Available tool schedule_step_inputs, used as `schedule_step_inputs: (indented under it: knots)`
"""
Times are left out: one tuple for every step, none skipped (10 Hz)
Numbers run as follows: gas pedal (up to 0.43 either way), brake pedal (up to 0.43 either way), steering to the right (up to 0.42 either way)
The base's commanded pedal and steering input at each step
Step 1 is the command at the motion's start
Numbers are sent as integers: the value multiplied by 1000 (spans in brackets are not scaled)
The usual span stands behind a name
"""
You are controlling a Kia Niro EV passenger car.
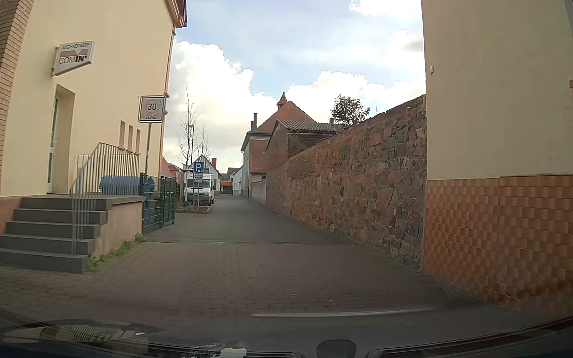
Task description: Follow the waypoints while adhering to traffic rules and regulations
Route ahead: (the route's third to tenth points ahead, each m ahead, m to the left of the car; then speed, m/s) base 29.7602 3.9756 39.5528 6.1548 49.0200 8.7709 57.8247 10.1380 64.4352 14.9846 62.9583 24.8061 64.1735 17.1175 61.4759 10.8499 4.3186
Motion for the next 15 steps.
schedule_step_inputs:
  knots:
    - [280,0,35]
    - [280,0,-35]
    - [280,0,-79]
    - [280,0,-115]
    - [280,0,-128]
    - [280,0,-131]
    - [280,0,-130]
    - [260,0,-126]
    - [240,0,-112]
    - [209,0,-94]
    - [197,0,-85]
    - [189,0,-81]
    - [169,0,-75]
    - [118,0,-70]
    - [79,0,-68]
